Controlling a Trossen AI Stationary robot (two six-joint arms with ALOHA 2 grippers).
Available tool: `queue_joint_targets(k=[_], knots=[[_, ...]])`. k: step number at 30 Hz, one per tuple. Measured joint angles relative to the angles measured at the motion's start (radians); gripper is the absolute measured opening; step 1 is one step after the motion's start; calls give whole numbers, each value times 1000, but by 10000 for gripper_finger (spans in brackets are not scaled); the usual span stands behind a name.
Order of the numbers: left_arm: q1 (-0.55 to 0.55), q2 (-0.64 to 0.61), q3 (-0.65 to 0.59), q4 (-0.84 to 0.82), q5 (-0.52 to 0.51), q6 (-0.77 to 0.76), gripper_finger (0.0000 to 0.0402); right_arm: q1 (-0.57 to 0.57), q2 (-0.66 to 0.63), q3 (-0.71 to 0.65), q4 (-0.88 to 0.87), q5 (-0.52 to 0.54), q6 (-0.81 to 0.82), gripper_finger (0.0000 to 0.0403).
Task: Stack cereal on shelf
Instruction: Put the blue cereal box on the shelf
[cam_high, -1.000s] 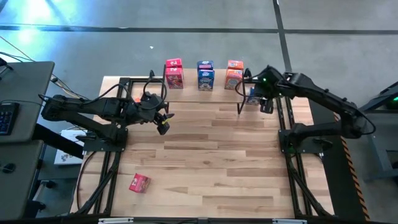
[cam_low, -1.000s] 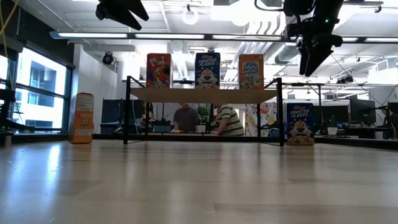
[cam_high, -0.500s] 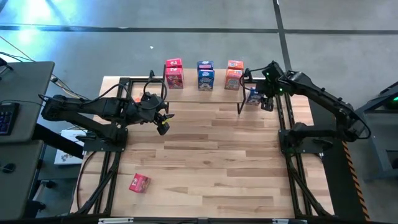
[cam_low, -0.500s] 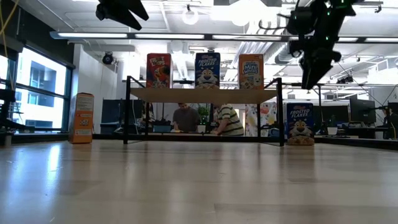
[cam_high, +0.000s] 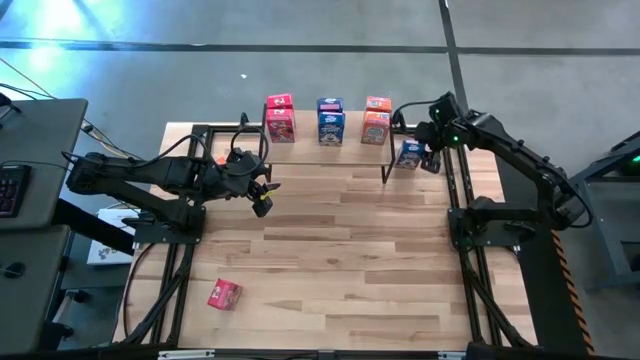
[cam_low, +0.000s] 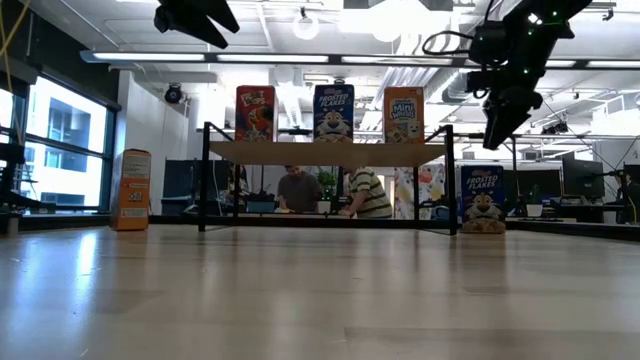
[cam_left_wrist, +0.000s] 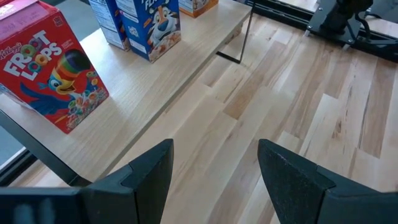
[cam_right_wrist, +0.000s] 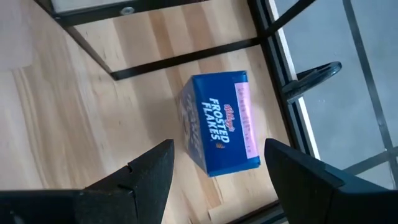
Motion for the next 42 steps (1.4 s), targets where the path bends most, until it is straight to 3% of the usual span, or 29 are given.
queue_joint_targets(k=[23, 32, 42], knots=[[0, 0, 0, 0, 0, 1, 223, -9, 128, 0, 39, 24, -1, 244], [1, 0, 0, 0, -1, 1, 223, -10, 207, 5, 73, 79, -1, 244], [1, 0, 0, 0, -1, 1, 223, -8, 176, 0, 36, 67, 10, 243]])
